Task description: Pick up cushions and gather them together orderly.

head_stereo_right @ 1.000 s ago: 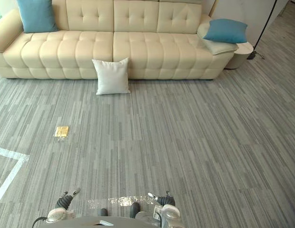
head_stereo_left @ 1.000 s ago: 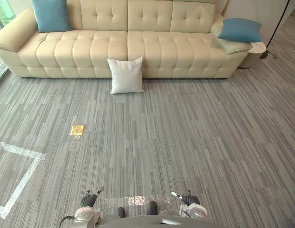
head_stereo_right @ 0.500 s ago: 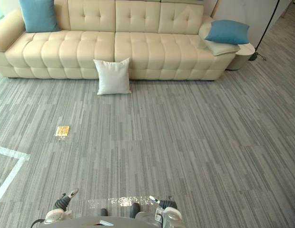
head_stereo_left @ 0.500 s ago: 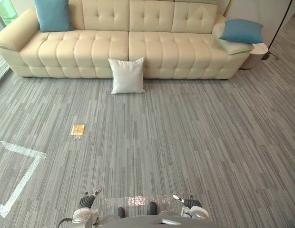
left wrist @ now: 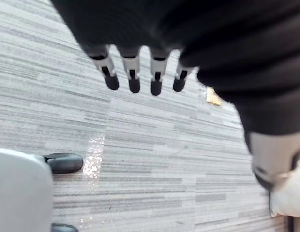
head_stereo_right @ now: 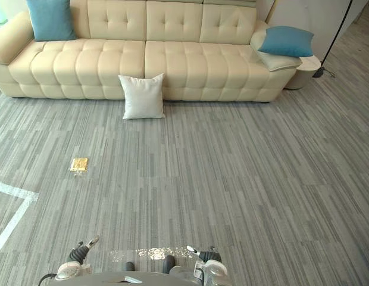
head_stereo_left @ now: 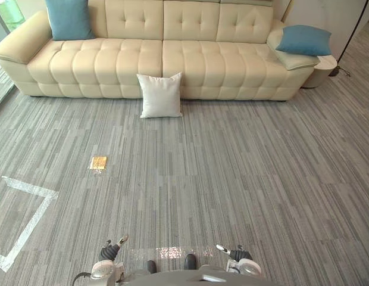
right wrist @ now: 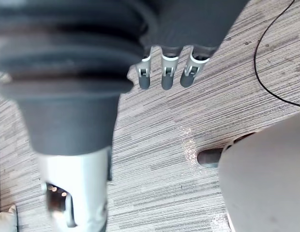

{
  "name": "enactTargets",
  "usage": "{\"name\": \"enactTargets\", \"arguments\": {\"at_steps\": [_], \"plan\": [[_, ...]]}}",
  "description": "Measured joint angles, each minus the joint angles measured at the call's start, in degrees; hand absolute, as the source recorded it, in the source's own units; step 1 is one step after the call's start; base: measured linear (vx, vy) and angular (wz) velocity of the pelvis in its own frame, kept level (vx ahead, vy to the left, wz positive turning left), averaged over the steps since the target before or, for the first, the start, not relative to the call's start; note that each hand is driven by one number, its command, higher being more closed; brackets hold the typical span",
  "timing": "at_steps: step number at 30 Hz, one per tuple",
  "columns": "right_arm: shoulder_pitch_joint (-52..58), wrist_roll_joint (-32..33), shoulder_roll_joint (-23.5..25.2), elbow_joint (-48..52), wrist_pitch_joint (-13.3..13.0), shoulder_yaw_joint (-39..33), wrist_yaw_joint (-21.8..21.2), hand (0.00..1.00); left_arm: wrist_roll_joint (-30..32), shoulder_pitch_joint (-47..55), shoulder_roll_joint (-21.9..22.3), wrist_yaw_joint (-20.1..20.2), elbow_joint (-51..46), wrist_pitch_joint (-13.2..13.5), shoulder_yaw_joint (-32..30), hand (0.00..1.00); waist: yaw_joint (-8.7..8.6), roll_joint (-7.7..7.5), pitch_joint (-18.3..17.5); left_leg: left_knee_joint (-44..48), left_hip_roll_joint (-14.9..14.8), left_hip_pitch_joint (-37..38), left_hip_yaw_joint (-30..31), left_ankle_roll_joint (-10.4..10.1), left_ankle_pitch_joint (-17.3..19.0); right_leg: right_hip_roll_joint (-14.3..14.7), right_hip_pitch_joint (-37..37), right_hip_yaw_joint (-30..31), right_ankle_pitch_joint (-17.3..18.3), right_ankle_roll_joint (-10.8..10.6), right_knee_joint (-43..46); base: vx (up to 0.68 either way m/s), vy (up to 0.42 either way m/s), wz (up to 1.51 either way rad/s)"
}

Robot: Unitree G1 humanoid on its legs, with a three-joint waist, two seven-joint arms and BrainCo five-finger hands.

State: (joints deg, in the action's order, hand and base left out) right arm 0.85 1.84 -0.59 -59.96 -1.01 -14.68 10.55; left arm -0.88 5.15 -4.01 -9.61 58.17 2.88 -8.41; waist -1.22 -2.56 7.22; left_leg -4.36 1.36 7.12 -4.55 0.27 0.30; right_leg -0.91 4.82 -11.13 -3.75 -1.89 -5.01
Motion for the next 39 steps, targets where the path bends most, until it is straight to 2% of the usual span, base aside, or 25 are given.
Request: {"name": "enactTargets", "arguments": {"at_steps": [18, 24, 27, 30, 31, 33, 34, 36, 39], "plan": [[-0.09, 0.02, -0.02, 0.07, -0.02, -0.04, 0.02, 0.0, -0.02, -1.59, -0.12, 0.04, 1.13, -0.01, 1.78, 0.0, 0.54, 0.31, 0.43, -0.02, -0.17, -1.44, 1.33, -0.53, 0.37, 0.09, -0.85, -1.51, 1.16, 0.17, 0.02, 0.0, -0.002, 0.04], [-0.08, 0.05, -0.02, 0.43, -0.04, -0.87, 0.03, 0.0, -0.06, -1.88, 0.07, 0.11, 1.03, -0.01, 1.79, 0.0, 0.62, 0.68, 0.81, 1.66, -0.42, -3.03, 1.36, -2.26, 2.36, 0.16, -0.8, -2.47, 2.36, 0.48, 0.4, 0.01, -0.009, 0.06], [0.03, 0.13, 0.16, 0.53, -0.08, -2.46, 0.05, 0.0, -0.15, -2.3, 0.19, 0.26, 0.96, 0.0, 1.13, 0.0, 0.81, 0.98, 1.36, 8.75, -1.05, -5.43, 0.23, -3.12, 6.86, 0.24, 0.16, -2.56, 3.48, 0.52, 0.46, 0.06, -0.011, 0.0], [0.72, 0.58, 0.34, 2.64, -0.29, -2.41, 0.05, 0.0, -0.3, -2.36, 0.77, 0.84, -0.82, -0.01, -0.61, 0.0, 0.92, 1.32, 2.78, 26.09, -3.73, -11.03, -6.66, -5.61, 10.95, -0.11, 1.48, -2.1, 6.8, 1.55, 3.24, 0.09, -0.005, 0.06], [1.0, 0.73, 0.44, 3.6, -0.37, -2.34, 0.04, 0.0, -0.9, -2.39, 0.93, 1.29, -2.68, 0.08, -0.82, 0.0, 1.41, 1.43, 3.77, 36.74, -5.73, -16.08, -8.66, -5.43, 12.7, -0.32, 2.05, -2.0, 8.48, 2.2, 4.65, 0.08, 0.001, 0.06], [0.97, 1.24, -0.02, 4.35, -0.29, -2.4, 0.08, 0.0, -1.34, -2.41, 1.87, 1.3, -3.7, 0.11, -1.22, 0.0, 1.74, 2.14, 4.18, 41.25, -8.06, -20.55, -9.82, -4.12, 15.99, -0.55, 2.58, -1.89, 10.29, 1.9, 6.14, 0.14, 0.07, 0.02], [1.3, 1.23, -0.37, 4.87, -0.27, -2.41, 0.09, 0.0, -1.55, -2.46, 2.39, 1.32, -4.12, 0.21, -1.58, 0.0, 1.85, 2.62, 4.39, 40.32, -8.51, -22.44, -9.8, -3.96, 16.17, -1.33, 3.25, -1.79, 11.21, 1.36, 6.54, 0.18, 0.139, -0.06], [1.31, 1.23, -0.37, 5.04, -0.22, -2.33, 0.1, 0.0, -1.74, -2.48, 2.71, 1.45, -5.38, 0.26, -1.7, 0.0, 2.55, 2.63, 4.5, 35.68, -8.41, -25.39, -9.72, -3.43, 15.19, -3.73, 3.65, -0.74, 13.3, -0.14, 7.52, 0.22, 0.188, -0.25], [1.37, 1.23, -0.33, 5.15, 0.02, -1.7, 0.25, 0.0, -1.78, -2.44, 3.42, 1.62, -6.37, 0.65, -1.77, 0.0, 3.02, 2.74, 4.53, 21.93, -8.0, -28.71, -9.37, -4.28, 7.1, -7.89, 5.69, 0.27, 16.55, -4.23, 7.7, 0.43, 0.364, -0.24]]}}
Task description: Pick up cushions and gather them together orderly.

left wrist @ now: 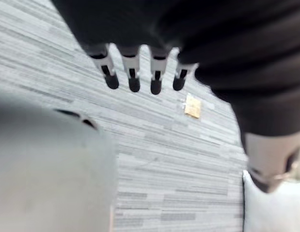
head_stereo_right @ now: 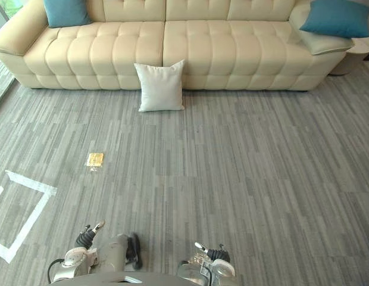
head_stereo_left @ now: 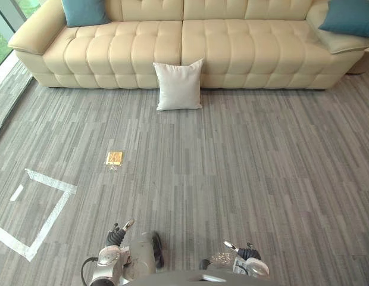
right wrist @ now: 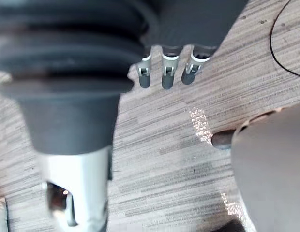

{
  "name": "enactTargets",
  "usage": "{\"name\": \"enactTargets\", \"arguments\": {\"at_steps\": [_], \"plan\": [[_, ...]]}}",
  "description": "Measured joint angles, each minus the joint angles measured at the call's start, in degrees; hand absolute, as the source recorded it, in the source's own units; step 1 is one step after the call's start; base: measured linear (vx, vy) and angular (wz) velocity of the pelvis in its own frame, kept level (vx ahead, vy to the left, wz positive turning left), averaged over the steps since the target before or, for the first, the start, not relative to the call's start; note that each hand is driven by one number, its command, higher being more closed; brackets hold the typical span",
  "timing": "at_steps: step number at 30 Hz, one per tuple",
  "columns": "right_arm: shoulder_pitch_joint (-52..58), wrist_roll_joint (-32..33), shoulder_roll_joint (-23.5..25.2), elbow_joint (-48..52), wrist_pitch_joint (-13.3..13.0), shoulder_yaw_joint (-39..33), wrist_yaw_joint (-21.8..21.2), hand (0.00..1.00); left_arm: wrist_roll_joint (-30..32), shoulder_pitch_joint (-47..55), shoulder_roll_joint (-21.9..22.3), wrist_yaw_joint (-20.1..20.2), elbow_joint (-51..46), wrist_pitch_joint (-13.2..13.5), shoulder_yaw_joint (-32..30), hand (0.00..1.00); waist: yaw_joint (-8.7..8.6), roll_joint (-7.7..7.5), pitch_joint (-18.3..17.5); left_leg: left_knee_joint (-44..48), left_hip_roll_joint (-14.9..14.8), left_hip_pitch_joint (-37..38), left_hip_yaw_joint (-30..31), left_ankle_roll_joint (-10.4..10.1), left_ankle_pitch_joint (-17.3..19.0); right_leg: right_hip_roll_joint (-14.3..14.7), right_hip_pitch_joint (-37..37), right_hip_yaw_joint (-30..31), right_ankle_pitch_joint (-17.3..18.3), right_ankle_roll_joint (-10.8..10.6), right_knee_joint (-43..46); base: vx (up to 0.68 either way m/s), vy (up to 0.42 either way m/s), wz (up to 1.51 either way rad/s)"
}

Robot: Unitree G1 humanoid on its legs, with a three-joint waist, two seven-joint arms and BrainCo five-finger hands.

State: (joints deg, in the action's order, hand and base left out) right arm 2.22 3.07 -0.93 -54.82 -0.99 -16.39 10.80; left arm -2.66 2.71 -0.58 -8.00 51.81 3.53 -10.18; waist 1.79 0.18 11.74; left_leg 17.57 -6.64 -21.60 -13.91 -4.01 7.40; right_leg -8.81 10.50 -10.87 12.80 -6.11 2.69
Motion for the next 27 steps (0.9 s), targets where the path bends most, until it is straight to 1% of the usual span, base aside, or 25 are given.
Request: {"name": "enactTargets", "arguments": {"at_steps": [1, 2, 3, 4, 5, 6, 7, 8, 9, 10, 11, 12, 13, 14, 15, 16, 17, 19, 20, 21, 23, 24, 25, 26, 27], "plan": [[0.0, 0.0, -0.01, 0.19, 0.02, 0.66, 0.17, 0.0, -0.01, 0.02, 0.22, -0.06, -0.21, 0.07, -0.16, 0.0, 0.43, -0.1, -0.22, -0.63, 0.13, 0.11, -1.07, 0.34, -6.95, -1.4, 0.71, 0.72, 1.48, -0.91, 0.08, 0.49, 0.354, -0.31], [-0.27, 0.02, 0.55, 0.31, 0.04, 0.88, 0.4, 0.0, -0.02, -0.44, 0.23, -0.12, -0.59, 0.08, -0.69, 0.0, 1.0, -1.0, -0.45, 1.31, 0.97, -0.09, -3.07, 3.84, -6.37, -2.77, 0.78, 1.22, 1.92, 0.29, 0.29, 0.6, 0.359, -0.39], [-1.09, -0.01, 1.94, 1.14, -0.02, 1.98, 0.33, 0.0, -0.16, -1.1, 0.05, -0.47, -0.77, 0.1, -1.17, 0.0, 1.44, -1.69, -0.45, 5.43, 0.57, -2.11, -3.41, 4.17, -2.75, -2.49, -0.37, 2.35, 0.45, 1.93, 1.85, 0.52, 0.228, -0.3], [-1.09, -0.01, 2.49, 1.65, -0.05, 1.94, 0.34, 0.0, -0.5, -1.26, 0.01, -0.44, -0.9, 0.16, -1.34, 0.0, 1.69, -1.84, -0.39, 7.32, 0.42, -2.5, -3.42, 4.98, -2.03, -2.13, -0.36, 2.36, -0.15, 2.23, 2.26, 0.49, 0.189, -0.37], [-1.42, -0.03, 3.71, 1.92, 0.0, 2.03, 0.15, 0.0, -1.03, -1.31, 0.01, -0.33, -1.34, 0.11, -2.51, 0.0, 2.49, -2.25, -0.33, 13.85, -1.22, -2.34, -4.85, 6.82, 0.59, -2.54, 1.34, 3.46, -4.15, 2.94, 1.31, 0.47, 0.218, -0.35], [-1.44, -0.03, 4.15, 2.08, -0.04, 1.92, -0.01, 0.0, -1.3, -1.31, -0.23, -0.2, -1.57, 0.16, -3.44, 0.0, 2.87, -2.79, -0.25, 16.95, -1.63, -2.55, -4.89, 7.11, 0.75, -3.17, 2.16, 4.18, -5.97, 2.68, 1.13, 0.5, 0.263, -0.75], [-1.51, -0.07, 4.47, 1.79, -0.13, 1.66, -0.29, 0.0, -1.81, -1.36, -0.22, -0.02, -2.23, 0.76, -5.52, 0.0, 4.31, -3.51, -0.04, 23.66, -1.84, -4.61, -5.22, 7.06, 1.17, -4.1, 3.02, 6.08, -8.43, 1.28, 1.99, 0.4, 0.3, -0.73], [-0.7, -0.18, 3.96, 1.14, -0.11, 1.6, -0.32, 0.0, -1.46, -0.94, -0.44, 0.03, -0.92, 0.63, -5.11, 0.0, 3.88, -4.98, -2.99, 14.68, 2.03, -3.01, -2.03, 5.11, 2.31, -5.74, 1.42, 6.78, -8.73, 0.96, 4.4, 0.28, 0.26, -0.81], [-0.61, -0.19, 3.02, 0.88, -0.12, 1.58, -0.33, 0.0, -1.46, -0.48, -0.18, -0.02, -0.29, 0.51, -4.63, 0.0, 3.86, -3.77, -3.84, 11.68, 2.3, -2.58, -0.85, 6.98, 3.23, -5.5, 0.44, 7.19, -8.39, 0.41, 6.62, 0.26, 0.266, -0.4], [-0.92, -0.19, 2.7, -0.16, -0.33, 1.61, -0.41, 0.0, -1.56, -0.51, -1.23, 0.01, 1.06, 0.0, -3.14, 0.0, 2.73, -5.13, -4.22, 11.76, 4.25, -1.18, -2.11, 7.7, 5.07, -8.28, -2.21, 7.37, -7.73, -0.92, 13.89, 0.23, 0.199, -0.17], [-0.67, -0.2, 2.7, -0.36, -0.31, 1.54, -0.47, 0.0, -1.46, -0.57, -1.83, 0.02, 1.18, -0.04, -2.47, 0.0, 2.32, -5.9, -4.17, 11.08, 5.41, -0.3, -2.41, 8.09, 5.79, -9.54, -5.47, 7.98, -8.64, -2.02, 20.31, 0.32, 0.2, 0.06], [-0.62, -0.18, 2.82, -0.38, -0.12, 1.54, -0.48, 0.0, -1.47, -0.72, -2.26, 0.02, 1.16, -0.09, -1.68, 0.0, 2.13, -6.22, -3.82, 10.64, 6.08, 0.98, -2.56, 8.48, 6.53, -10.25, -8.9, 9.43, -11.42, -2.7, 27.85, 0.36, 0.167, 0.16], [-0.15, -0.12, 2.94, -0.13, -0.14, 1.43, -0.58, 0.0, -1.48, -0.6, -2.92, -0.06, 1.42, -0.81, -0.81, 0.0, 1.45, -6.49, -3.18, 9.17, 7.27, 5.06, -1.98, 9.02, 7.9, -10.28, -14.72, 10.14, -14.01, -2.64, 43.36, 0.38, 0.152, 0.13], [-0.18, -0.12, 2.75, -0.07, -0.14, 1.51, -0.66, 0.0, -1.48, -0.42, -2.88, -0.08, 1.75, -1.06, -0.81, 0.0, 1.28, -6.35, -3.03, 8.33, 7.48, 6.98, -1.88, 9.14, 8.35, -10.2, -16.13, 9.73, -13.73, -2.42, 48.32, 0.4, 0.138, 0.09], [-0.15, -0.12, 2.4, 0.15, -0.44, 1.52, -0.7, 0.0, -1.48, 0.45, -2.53, -0.08, 1.7, -1.25, -0.76, 0.0, 1.04, -5.46, -2.4, 5.33, 8.06, 12.71, -1.7, 9.39, 8.96, -9.4, -18.88, 7.52, -11.28, -1.13, 57.69, 0.41, 0.132, -0.01], [0.0, -0.12, 2.2, 1.16, -0.48, 1.51, -0.71, 0.0, -1.48, 0.39, -2.13, -0.1, 1.68, -1.26, -0.71, 0.0, 1.02, -4.8, -2.02, 2.15, 8.1, 17.84, -1.12, 9.39, 9.21, -7.89, -21.33, 4.32, -7.82, 0.72, 62.59, 0.42, 0.124, 0.03], [0.28, -0.12, 2.13, 1.97, -0.53, 1.52, -0.71, 0.0, -1.48, 0.5, -1.91, -0.09, 1.78, -1.26, -0.58, 0.0, 0.81, -4.4, -2.05, 0.55, 8.05, 19.93, -0.51, 9.34, 9.19, -7.23, -22.58, 2.18, -5.83, 1.76, 63.52, 0.4, 0.085, 0.25], [1.15, -0.04, 2.15, 3.88, -1.38, 1.48, -0.76, 0.0, -1.48, 0.33, -1.08, -0.07, 1.85, -1.13, -0.35, 0.0, -0.35, -4.0, -2.02, -3.39, 7.88, 24.36, 1.5, 8.77, 9.28, -5.88, -28.49, -3.83, -0.94, 2.34, 60.51, 0.38, 0.013, 0.49], [1.08, -0.04, 1.94, 4.32, -1.43, 1.36, -0.79, 0.0, -1.48, -0.2, -0.91, -0.02, 2.65, -1.09, -0.35, 0.0, -0.48, -3.81, -1.67, -4.74, 7.8, 26.4, 2.01, 8.56, 9.29, -5.42, -31.27, -5.88, 0.94, 2.89, 56.06, 0.4, -0.051, 0.47], [0.99, 0.16, 1.67, 4.39, -1.47, 0.02, -0.82, 0.0, -1.47, -1.0, -0.61, -0.05, 3.8, -1.16, -0.51, 0.0, -0.8, -3.15, -1.22, -6.56, 7.32, 29.33, 2.62, 8.35, 9.29, -4.27, -33.63, -7.74, 1.87, 3.2, 48.65, 0.44, -0.089, 0.44], [0.24, 1.34, 1.17, 4.66, -1.86, -0.73, -0.85, 0.0, -1.25, -0.94, -0.15, -0.11, 4.21, -1.16, -0.52, 0.0, -1.93, -1.9, -0.45, -8.82, 6.07, 33.36, 3.56, 7.95, 9.52, -1.74, -35.27, -8.7, 0.62, 4.03, 37.7, 0.53, -0.129, 0.47], [-0.38, 1.3, 1.01, 4.58, -1.79, -0.61, -0.87, 0.0, -0.64, -0.94, 0.0, -0.1, 4.71, -1.14, -0.48, 0.0, -2.55, -1.47, -0.23, -9.77, 5.23, 35.19, 4.5, 7.45, 9.8, -0.04, -35.91, -8.59, -2.09, 4.3, 30.37, 0.64, -0.215, 0.63], [-0.66, 1.24, 1.01, 4.3, -1.63, -0.53, -0.88, 0.0, -0.15, -0.91, -0.05, -0.08, 5.19, -1.12, -0.38, 0.0, -2.68, -1.69, -0.14, -10.76, 4.87, 37.15, 5.43, 7.05, 10.02, 1.25, -36.29, -8.4, -6.03, 4.48, 22.43, 0.57, -0.217, 0.82], [-0.57, 1.13, 1.02, 4.11, -1.45, -0.28, -0.93, 0.0, 0.64, -0.88, -0.29, -0.06, 5.09, -1.07, -0.24, 0.0, -2.91, -2.57, -0.14, -11.04, 5.24, 39.3, 7.43, 5.38, 10.92, 1.65, -35.39, -7.41, -10.93, 5.21, 14.24, 0.73, -0.298, 0.73], [-0.67, 1.24, 0.89, 4.19, -1.49, -0.25, -1.14, 0.0, 0.66, -0.95, -0.35, -0.06, 5.32, -1.1, -0.19, 0.0, -3.11, -3.07, 0.06, -11.1, 4.93, 40.43, 8.29, 4.59, 11.36, 1.84, -34.38, -6.19, -16.94, 6.78, 14.3, 0.62, -0.276, 0.51]]}}
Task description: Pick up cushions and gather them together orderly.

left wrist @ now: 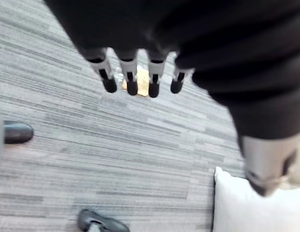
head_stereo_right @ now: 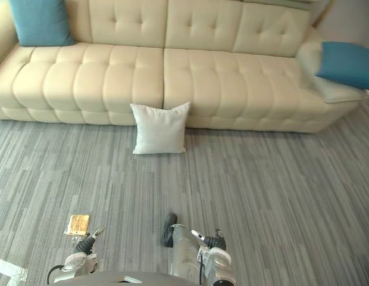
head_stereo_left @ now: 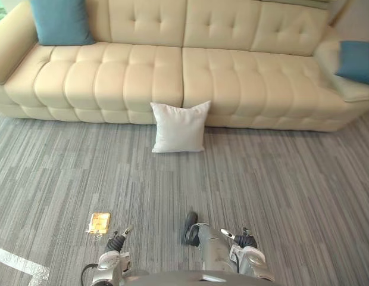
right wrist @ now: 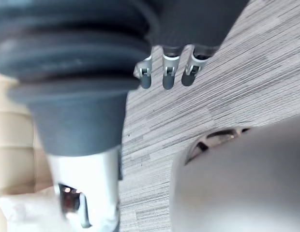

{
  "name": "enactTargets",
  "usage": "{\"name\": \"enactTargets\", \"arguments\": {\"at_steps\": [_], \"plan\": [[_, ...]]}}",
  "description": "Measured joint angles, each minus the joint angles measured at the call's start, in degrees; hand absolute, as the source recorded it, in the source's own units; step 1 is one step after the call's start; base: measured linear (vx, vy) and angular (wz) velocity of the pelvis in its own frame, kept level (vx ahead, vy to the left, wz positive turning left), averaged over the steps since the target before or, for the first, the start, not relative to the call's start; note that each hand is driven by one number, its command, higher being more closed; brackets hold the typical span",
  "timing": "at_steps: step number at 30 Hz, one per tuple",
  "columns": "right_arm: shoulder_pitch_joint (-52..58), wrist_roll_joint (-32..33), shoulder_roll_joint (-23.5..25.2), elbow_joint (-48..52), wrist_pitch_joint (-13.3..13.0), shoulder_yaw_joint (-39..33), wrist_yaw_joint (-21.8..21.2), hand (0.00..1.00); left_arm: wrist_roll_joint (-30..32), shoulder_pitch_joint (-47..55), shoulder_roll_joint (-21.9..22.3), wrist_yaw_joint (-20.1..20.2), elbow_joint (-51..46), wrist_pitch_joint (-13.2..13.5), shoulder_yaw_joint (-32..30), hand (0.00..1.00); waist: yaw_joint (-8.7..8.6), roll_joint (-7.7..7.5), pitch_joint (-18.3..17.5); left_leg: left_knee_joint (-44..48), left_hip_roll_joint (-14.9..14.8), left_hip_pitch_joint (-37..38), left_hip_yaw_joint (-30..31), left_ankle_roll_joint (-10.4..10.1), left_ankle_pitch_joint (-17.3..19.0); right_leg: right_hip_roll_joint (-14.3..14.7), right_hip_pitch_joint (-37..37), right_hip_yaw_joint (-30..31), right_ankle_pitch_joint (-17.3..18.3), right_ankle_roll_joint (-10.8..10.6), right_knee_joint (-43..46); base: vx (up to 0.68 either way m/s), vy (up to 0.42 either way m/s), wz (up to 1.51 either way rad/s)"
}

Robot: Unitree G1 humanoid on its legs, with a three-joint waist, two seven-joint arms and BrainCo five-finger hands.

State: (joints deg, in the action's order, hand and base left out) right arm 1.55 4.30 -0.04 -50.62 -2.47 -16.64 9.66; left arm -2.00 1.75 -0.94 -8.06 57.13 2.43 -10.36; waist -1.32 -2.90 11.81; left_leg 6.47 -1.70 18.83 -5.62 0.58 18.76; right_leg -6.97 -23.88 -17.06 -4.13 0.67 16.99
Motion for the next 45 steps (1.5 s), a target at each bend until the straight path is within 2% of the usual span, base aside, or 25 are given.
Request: {"name": "enactTargets", "arguments": {"at_steps": [1, 2, 4, 6, 7, 8, 9, 10, 12, 14, 15, 18, 20, 21, 22, 23, 26, 27, 31, 34, 37, 39, 40, 41, 45], "plan": [[-0.91, -0.23, -0.78, 0.15, -0.08, -0.13, -0.72, 0.0, 0.06, -0.36, 0.65, 0.04, 1.0, -0.02, 0.23, 0.0, 0.24, 2.68, 0.39, 0.22, -1.86, 1.16, 1.01, -1.22, -0.75, 1.18, -0.69, -0.15, 0.97, 1.87, 4.47, 0.72, -0.343, 0.19], [-1.42, -0.14, -0.91, 0.24, -0.25, -0.5, -0.93, 0.0, 0.1, -0.37, 1.87, 0.1, 1.1, -0.01, 0.2, 0.0, 0.1, 3.67, 0.41, 1.53, -3.12, 1.06, 1.29, -3.46, -2.43, 1.41, -1.35, -0.92, 4.31, 2.28, 8.12, 0.58, -0.288, 0.09], [-1.73, -0.17, -0.75, 0.26, -0.2, -0.96, -0.95, 0.0, 0.13, -0.48, 2.23, 0.03, 1.06, -0.02, -0.33, 0.0, -0.26, 4.9, 0.44, 7.66, -5.51, -0.18, 2.28, -6.01, -4.55, 2.88, -0.15, -2.21, 8.86, 3.67, 11.42, 0.53, -0.259, 0.08], [-1.57, -0.3, -0.8, 0.26, 0.28, -0.37, -0.89, 0.0, 0.12, -0.84, 2.6, 0.16, 0.37, -0.03, -0.93, 0.0, -0.57, 5.08, 0.53, 21.77, -7.77, -5.43, 4.42, -7.01, -8.48, 4.48, 3.29, -3.28, 12.03, 4.3, 11.25, 0.55, -0.244, 0.12], [-1.16, -0.24, -0.77, 0.31, 0.42, -0.2, -0.84, 0.0, 0.12, -0.8, 3.23, 0.17, -0.74, 0.0, -1.19, 0.0, -0.43, 5.29, 0.52, 34.85, -9.31, -10.9, 5.94, -9.57, -11.26, 5.99, 6.66, -3.41, 13.37, 4.91, 9.44, 0.52, -0.202, 0.01], [-0.99, -0.21, -0.76, 0.3, 0.41, 0.02, -0.82, 0.0, 0.08, -0.78, 3.5, 0.18, -1.55, 0.0, -1.51, 0.0, -0.22, 5.34, 0.53, 40.81, -10.1, -13.66, 5.63, -10.26, -10.82, 6.72, 8.45, -3.4, 13.77, 5.14, 8.4, 0.5, -0.153, -0.11], [-0.51, -0.18, -0.71, 0.31, 0.39, 0.53, -0.8, 0.0, 0.05, -0.82, 4.15, 0.17, -2.87, 0.0, -2.83, 0.0, 0.34, 5.32, 0.58, 49.12, -11.42, -17.95, 4.13, -10.84, -10.16, 8.2, 12.27, -3.07, 14.51, 5.48, 6.09, 0.44, -0.121, -0.27], [-0.06, -0.16, -0.71, 0.26, 0.4, 0.71, -0.8, 0.0, 0.01, -0.79, 4.3, 0.14, -3.85, -0.02, -3.21, 0.0, 0.98, 5.26, 0.63, 53.0, -12.73, -21.32, 1.88, -9.46, -8.82, 9.22, 15.89, -2.28, 15.09, 5.46, 4.01, 0.42, -0.103, -0.28], [0.3, -0.07, -0.42, 0.18, 0.46, 0.73, -0.78, 0.0, 0.0, -0.77, 4.21, 0.12, -4.92, 0.02, -3.28, 0.0, 1.67, 4.88, 0.77, 54.26, -13.52, -25.49, -1.12, -8.18, -6.66, 9.51, 20.13, -1.17, 15.6, 4.99, 1.33, 0.36, -0.048, -0.26], [0.55, -0.01, -0.31, 0.2, 0.47, 0.76, -0.77, 0.0, -0.02, -0.81, 4.22, 0.13, -6.08, 0.18, -3.23, 0.0, 2.4, 4.3, 1.08, 51.46, -13.67, -30.52, -3.88, -6.35, -4.36, 9.37, 23.84, -0.04, 15.52, 4.09, -1.58, 0.38, 0.016, -0.33], [0.58, 0.01, -0.12, 0.18, 0.51, 0.61, -0.72, 0.0, -0.01, -0.96, 4.27, 0.12, -6.53, 0.31, -3.3, 0.0, 3.34, 4.15, 1.17, 41.86, -13.43, -32.21, -7.29, -5.78, -2.5, 8.35, 26.86, 0.72, 15.34, 3.42, -3.34, 0.36, 0.076, -0.32], [0.55, 0.0, 0.45, 0.22, 0.5, 0.55, -0.71, 0.0, -0.01, -1.04, 4.26, 0.12, -6.8, 0.64, -3.3, 0.0, 3.79, 3.94, 1.2, 26.7, -11.01, -34.67, -8.45, -5.49, -3.38, 6.21, 31.5, 1.54, 15.71, 1.2, -6.29, 0.44, 0.199, -0.23], [0.99, -0.03, 0.56, 0.26, 0.41, 0.65, -0.66, 0.0, -0.04, -0.93, 4.33, 0.11, -6.66, 0.76, -3.28, 0.0, 4.07, 4.21, 1.01, 15.33, -8.93, -34.47, -7.51, -5.22, -8.48, 4.91, 33.29, 2.47, 17.13, -1.37, -7.02, 0.29, 0.244, -0.23], [1.04, -0.05, 0.52, 0.14, 0.47, 0.89, -0.69, 0.0, -0.13, -0.74, 4.41, 0.09, -6.37, 0.87, -3.51, 0.0, 4.65, 4.43, 0.78, 13.17, -8.43, -33.69, -6.45, -5.3, -15.86, 4.59, 34.14, 4.14, 18.1, -2.97, -7.22, 0.26, 0.259, -0.42], [0.9, -0.04, 1.45, 0.0, 0.52, 0.99, -0.66, 0.0, -0.12, -0.78, 3.54, 0.1, -6.0, 0.89, -4.18, 0.0, 4.83, 2.96, 0.13, 12.66, -6.81, -32.96, -7.32, -4.05, -17.18, 3.34, 34.56, 5.88, 18.47, -3.52, -7.79, 0.43, 0.341, -0.41], [1.1, -0.05, 2.77, 0.03, 0.46, 2.29, -0.76, 0.0, -0.14, -0.64, 2.48, 0.08, -5.84, 0.88, -5.26, 0.0, 4.54, 0.78, -0.75, 12.72, -5.56, -33.15, -8.49, -3.17, -15.8, 1.71, 34.01, 7.06, 17.81, -3.46, -8.26, 0.3, 0.212, -0.27], [1.38, -0.19, 3.47, -0.88, 0.53, 2.96, -0.87, 0.0, -0.14, -0.36, 0.79, 0.09, -4.05, 0.63, -6.76, 0.0, 5.38, -1.68, -2.28, 17.17, -4.66, -32.89, -11.85, -0.74, -11.4, -1.0, 33.83, 9.3, 16.56, -3.88, -7.11, 0.37, 0.268, -0.33], [1.36, -0.19, 3.47, -0.88, 0.47, 2.92, -0.87, 0.0, -0.14, -0.32, 0.65, 0.12, -3.64, 0.57, -7.0, 0.0, 5.66, -1.8, -2.42, 17.26, -4.38, -32.24, -12.48, -0.65, -10.67, -1.52, 33.48, 9.95, 16.4, -3.99, -6.05, 0.31, 0.203, -0.53], [0.76, -0.23, 3.44, -0.95, 0.26, 3.17, -1.03, 0.0, -0.2, 0.41, -0.08, 0.11, -1.82, 0.13, -5.45, 0.0, 5.33, -0.74, -2.23, 12.63, -3.46, -24.93, -15.24, 0.53, -9.14, -5.24, 22.05, 9.97, 14.52, -6.2, 20.95, 0.23, 0.169, -0.29], [0.53, -0.24, 3.34, -1.09, 0.15, 4.32, -1.02, 0.0, -0.41, 1.46, -0.47, 0.07, -1.53, 0.1, -4.89, 0.0, 4.38, -0.52, -2.22, 8.93, -3.09, -19.67, -15.2, 0.3, -9.27, -6.09, 19.47, 5.31, 17.65, -5.09, 23.29, 0.13, 0.01, 0.03], [0.35, -0.24, 3.19, -1.09, 0.12, 4.74, -1.13, 0.0, -0.67, 1.7, -0.45, 0.11, -1.28, 0.1, -4.88, 0.0, 4.09, -0.49, -2.29, 7.99, -3.6, -17.89, -15.02, -1.26, -9.08, -5.58, 16.79, 3.08, 18.32, -4.71, 14.46, 0.08, -0.109, 0.0], [0.17, -0.24, 2.87, -1.07, 0.14, 4.72, -1.19, 0.0, -0.67, 1.71, -0.45, 0.11, -1.28, 0.1, -4.94, 0.0, 4.04, -0.5, -2.29, 8.68, -4.21, -17.83, -14.85, -2.25, -8.1, -5.21, 15.31, 3.15, 16.27, -3.83, 7.1, 0.07, -0.215, -0.05], [0.11, -0.22, 2.6, -1.07, 0.18, 4.71, -1.33, 0.0, -0.66, 1.76, -0.45, 0.1, -1.21, 0.08, -5.0, 0.0, 3.74, -0.52, -2.33, 9.98, -4.81, -17.82, -14.08, -3.74, -7.15, -4.51, 14.99, 4.33, 11.2, -4.22, 2.84, 0.12, -0.289, 0.1], [0.11, -0.24, 1.96, -1.55, 0.22, 4.72, -1.56, 0.0, -0.66, 1.58, -0.24, 0.09, -0.2, 0.09, -5.11, 0.0, 3.16, 0.04, -2.86, 10.74, -5.76, -17.68, -11.88, -5.45, -7.02, -2.74, 16.85, 3.46, 8.93, -4.96, 1.43, 0.16, -0.336, 0.13], [0.38, -0.25, -0.24, -2.06, 0.41, 4.08, -1.58, 0.0, -0.4, 1.33, 1.55, 0.09, 0.39, 0.07, -5.23, 0.0, 3.21, 2.3, -3.57, 7.96, -7.18, -17.26, -9.57, -7.71, -8.22, -0.56, 16.95, 1.62, 10.14, -3.46, 1.69, 0.16, -0.211, 0.13]]}}
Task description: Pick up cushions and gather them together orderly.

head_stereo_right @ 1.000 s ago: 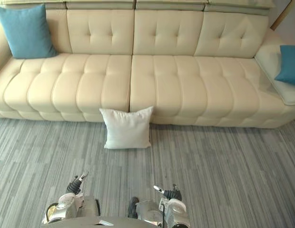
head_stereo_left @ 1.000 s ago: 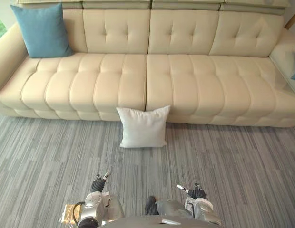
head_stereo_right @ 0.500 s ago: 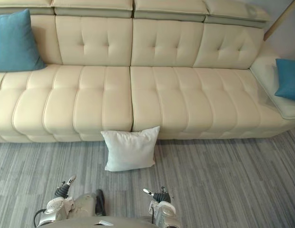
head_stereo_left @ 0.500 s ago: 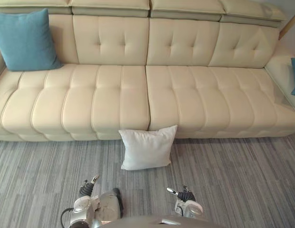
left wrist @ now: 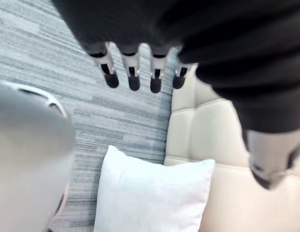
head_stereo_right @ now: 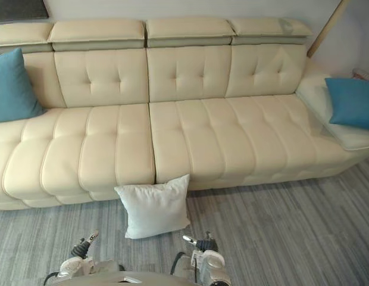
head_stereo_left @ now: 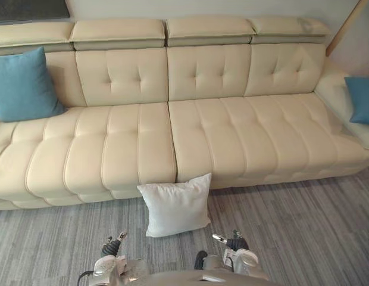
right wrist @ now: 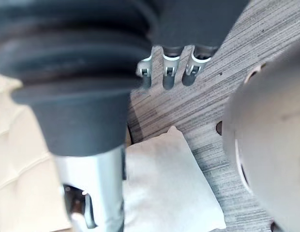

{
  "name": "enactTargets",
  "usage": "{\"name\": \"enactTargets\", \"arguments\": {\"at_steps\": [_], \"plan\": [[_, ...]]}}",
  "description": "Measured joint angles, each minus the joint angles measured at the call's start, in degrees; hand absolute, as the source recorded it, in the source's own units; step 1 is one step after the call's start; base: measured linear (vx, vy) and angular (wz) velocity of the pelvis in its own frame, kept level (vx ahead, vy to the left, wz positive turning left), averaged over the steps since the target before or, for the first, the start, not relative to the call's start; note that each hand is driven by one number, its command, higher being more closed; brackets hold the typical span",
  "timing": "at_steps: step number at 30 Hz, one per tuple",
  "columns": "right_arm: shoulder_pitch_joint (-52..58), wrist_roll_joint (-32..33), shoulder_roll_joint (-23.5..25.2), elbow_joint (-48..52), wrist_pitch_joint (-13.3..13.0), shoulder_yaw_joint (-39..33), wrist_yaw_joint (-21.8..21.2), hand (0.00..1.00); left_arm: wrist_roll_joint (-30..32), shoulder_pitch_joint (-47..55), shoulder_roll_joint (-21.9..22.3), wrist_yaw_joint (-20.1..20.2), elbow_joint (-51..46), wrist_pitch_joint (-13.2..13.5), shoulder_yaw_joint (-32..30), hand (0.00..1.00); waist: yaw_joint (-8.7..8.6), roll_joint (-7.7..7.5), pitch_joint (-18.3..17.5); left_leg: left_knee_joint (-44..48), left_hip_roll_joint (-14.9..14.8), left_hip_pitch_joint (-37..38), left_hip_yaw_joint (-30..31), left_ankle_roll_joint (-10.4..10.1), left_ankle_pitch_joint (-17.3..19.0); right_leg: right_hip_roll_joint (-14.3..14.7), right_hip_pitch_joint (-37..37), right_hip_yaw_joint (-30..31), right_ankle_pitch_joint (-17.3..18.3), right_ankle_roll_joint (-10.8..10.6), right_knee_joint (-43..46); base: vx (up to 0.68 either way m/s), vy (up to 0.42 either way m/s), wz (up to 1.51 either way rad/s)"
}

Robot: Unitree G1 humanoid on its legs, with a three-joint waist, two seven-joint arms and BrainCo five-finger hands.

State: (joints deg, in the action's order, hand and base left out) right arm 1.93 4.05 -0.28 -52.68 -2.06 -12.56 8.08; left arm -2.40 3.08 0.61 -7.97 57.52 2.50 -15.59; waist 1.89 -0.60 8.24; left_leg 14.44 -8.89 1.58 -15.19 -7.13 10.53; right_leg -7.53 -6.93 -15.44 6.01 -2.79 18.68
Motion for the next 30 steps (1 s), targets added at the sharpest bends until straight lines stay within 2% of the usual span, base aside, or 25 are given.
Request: {"name": "enactTargets", "arguments": {"at_steps": [2, 7, 15, 22, 28, 30], "plan": [[0.8, -0.02, -0.2, 0.04, 0.02, -0.14, -0.01, 0.0, 0.23, -0.07, 0.02, -0.02, 0.12, 0.01, 0.0, 0.0, 0.0, -0.09, 0.08, -1.88, -0.59, 1.25, 1.91, -0.9, -0.71, 0.53, 2.04, -2.08, 1.67, 0.46, 0.67, 0.11, -0.126, 0.34], [2.04, -0.01, -0.07, -0.04, 0.02, -1.25, -0.05, 0.0, 0.24, -0.15, -0.51, 0.0, 0.39, 0.03, 0.39, 0.0, 0.03, -0.82, -0.51, -3.9, -0.03, 0.62, 5.79, -1.36, -2.21, -0.32, 3.1, -6.05, 3.7, 0.26, 0.77, 0.05, -0.051, 0.46], [2.09, 0.11, -0.45, -2.44, 0.02, -2.27, -0.02, 0.0, 0.29, -0.18, -2.3, 0.11, 1.9, 0.03, 4.57, 0.0, -0.57, -0.88, -0.65, -9.2, 0.97, 2.59, 6.69, -0.95, -4.47, 0.02, 4.46, -6.71, 3.09, 0.44, -1.28, 0.04, -0.002, 0.1], [1.94, 0.06, -0.81, -2.32, -0.24, -1.58, 0.04, 0.0, 0.41, -0.12, -2.8, 0.01, 2.19, -0.01, 5.73, 0.0, -1.4, -0.86, -0.73, -10.56, 2.49, 2.29, 6.06, 0.54, -5.7, 0.02, 4.98, -5.35, -0.63, -0.36, -6.5, -0.02, 0.061, -0.03], [1.76, 0.07, -1.27, -1.27, -0.23, -0.99, 0.8, 0.0, 0.4, -0.46, -3.05, -0.06, 0.9, 0.05, 8.89, 0.0, -1.86, -0.45, 0.39, -5.99, 2.88, -2.66, 7.64, 0.94, -5.96, -1.56, 4.48, -8.41, -0.44, -0.56, -5.27, -0.09, 0.004, 0.3], [1.45, 0.06, -1.31, 0.67, -0.11, -0.96, 0.93, 0.0, 0.36, -0.65, -2.84, -0.07, -0.44, 0.05, 9.45, 0.0, -1.35, -0.11, 0.88, -5.45, 3.18, -4.71, 7.26, 1.21, -6.26, -2.65, 1.02, -8.12, 0.74, -0.58, -1.89, -0.14, -0.014, 0.1]]}}
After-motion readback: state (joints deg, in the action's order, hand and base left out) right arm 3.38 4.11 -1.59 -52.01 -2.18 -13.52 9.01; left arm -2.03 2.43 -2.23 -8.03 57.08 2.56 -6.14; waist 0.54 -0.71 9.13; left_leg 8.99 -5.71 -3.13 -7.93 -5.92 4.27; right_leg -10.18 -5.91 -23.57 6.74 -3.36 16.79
